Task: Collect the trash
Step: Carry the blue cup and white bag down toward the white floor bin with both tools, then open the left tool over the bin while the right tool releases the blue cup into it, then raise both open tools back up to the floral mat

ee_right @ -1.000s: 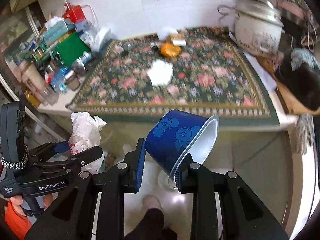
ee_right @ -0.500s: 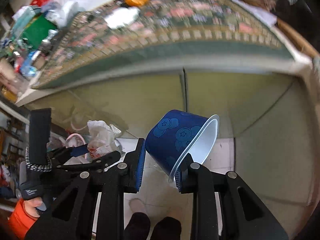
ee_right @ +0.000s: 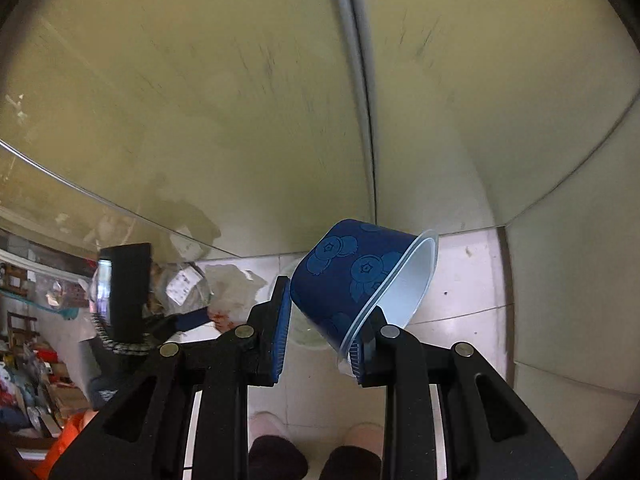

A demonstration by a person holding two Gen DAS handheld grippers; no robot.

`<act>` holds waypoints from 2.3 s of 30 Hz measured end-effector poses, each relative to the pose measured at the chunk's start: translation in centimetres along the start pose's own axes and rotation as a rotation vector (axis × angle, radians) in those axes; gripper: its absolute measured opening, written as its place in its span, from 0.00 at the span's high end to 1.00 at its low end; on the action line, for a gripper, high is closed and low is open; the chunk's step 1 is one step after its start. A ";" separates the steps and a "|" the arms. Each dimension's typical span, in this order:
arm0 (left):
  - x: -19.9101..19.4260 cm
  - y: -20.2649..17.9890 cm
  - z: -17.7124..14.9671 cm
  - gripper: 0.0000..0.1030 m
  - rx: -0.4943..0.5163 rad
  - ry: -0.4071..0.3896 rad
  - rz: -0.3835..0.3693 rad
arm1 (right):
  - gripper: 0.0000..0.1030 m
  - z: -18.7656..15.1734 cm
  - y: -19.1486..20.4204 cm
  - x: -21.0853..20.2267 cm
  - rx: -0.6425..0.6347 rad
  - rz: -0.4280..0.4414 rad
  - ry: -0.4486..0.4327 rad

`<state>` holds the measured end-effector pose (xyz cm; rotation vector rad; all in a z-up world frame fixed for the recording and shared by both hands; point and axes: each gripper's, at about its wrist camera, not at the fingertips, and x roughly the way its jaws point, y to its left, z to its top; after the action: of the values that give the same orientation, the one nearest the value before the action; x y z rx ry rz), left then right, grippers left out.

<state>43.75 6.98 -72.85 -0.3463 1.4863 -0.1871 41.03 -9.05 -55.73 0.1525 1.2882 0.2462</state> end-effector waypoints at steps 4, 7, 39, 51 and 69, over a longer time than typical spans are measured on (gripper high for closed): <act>4.5 1.7 0.6 0.23 -0.025 0.035 -0.034 | 0.77 -0.8 -0.3 3.8 -0.020 0.000 0.026; 7.1 2.3 0.8 0.23 -0.033 0.061 -0.003 | 0.77 -1.0 0.0 5.6 -0.021 0.003 0.052; 0.2 8.0 -6.2 0.13 -0.007 -0.117 0.142 | 0.60 -0.9 4.0 11.3 -0.037 0.115 0.186; -14.3 4.0 -5.9 0.13 -0.022 -0.241 0.145 | 0.55 0.9 5.9 3.4 -0.059 0.050 0.167; -49.9 -11.6 -7.8 0.13 0.072 -0.628 0.124 | 0.54 6.3 10.4 -32.4 -0.148 0.056 -0.215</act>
<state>32.91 11.82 -22.42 -0.2242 0.8738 -0.0240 37.77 -7.42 -21.30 0.0866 1.0494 0.3624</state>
